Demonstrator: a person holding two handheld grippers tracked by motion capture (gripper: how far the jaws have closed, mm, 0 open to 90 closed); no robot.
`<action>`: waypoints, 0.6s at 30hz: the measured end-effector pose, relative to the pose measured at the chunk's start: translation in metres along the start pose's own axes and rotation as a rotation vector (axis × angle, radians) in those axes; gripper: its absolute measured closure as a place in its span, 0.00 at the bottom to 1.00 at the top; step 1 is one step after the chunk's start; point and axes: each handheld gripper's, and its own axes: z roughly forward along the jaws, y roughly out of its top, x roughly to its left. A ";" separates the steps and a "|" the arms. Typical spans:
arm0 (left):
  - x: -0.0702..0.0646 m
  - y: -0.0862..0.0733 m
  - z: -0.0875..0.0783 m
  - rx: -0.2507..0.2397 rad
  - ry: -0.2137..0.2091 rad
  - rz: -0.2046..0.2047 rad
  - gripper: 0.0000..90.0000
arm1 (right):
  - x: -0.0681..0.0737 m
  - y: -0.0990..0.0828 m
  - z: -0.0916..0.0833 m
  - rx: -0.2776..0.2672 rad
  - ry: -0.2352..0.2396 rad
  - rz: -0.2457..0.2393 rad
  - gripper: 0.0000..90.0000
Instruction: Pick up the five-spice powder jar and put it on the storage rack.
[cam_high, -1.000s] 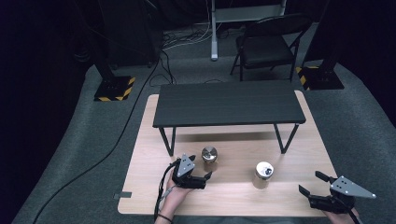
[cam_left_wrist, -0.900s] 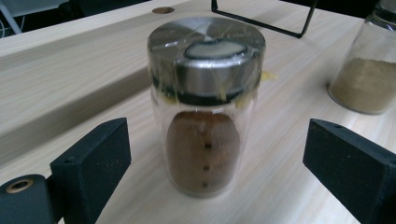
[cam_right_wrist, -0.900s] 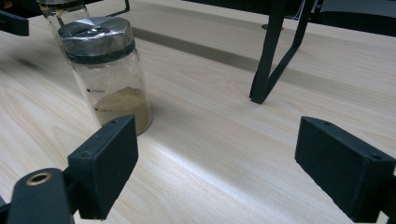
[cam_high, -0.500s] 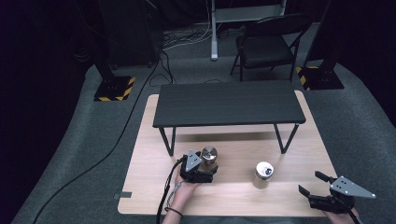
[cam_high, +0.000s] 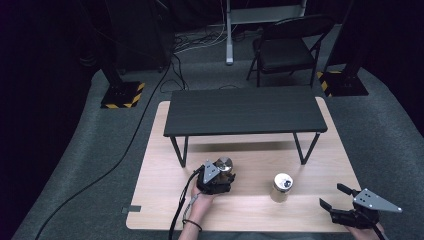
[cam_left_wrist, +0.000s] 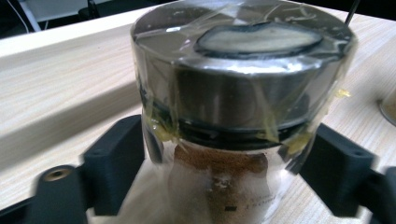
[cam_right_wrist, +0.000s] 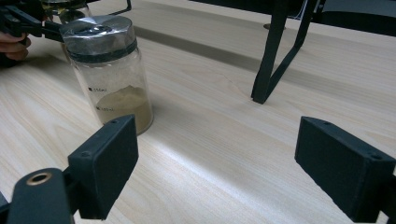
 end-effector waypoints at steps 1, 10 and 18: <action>-0.001 0.000 0.000 -0.006 0.003 0.004 0.33 | 0.000 0.000 0.000 -0.001 0.000 0.000 0.13; 0.000 0.001 -0.001 -0.001 -0.007 -0.014 0.34 | 0.000 0.000 0.000 -0.002 0.001 0.001 0.13; 0.003 0.003 -0.010 -0.037 -0.018 -0.026 0.34 | 0.000 0.000 0.000 0.000 0.002 0.002 0.13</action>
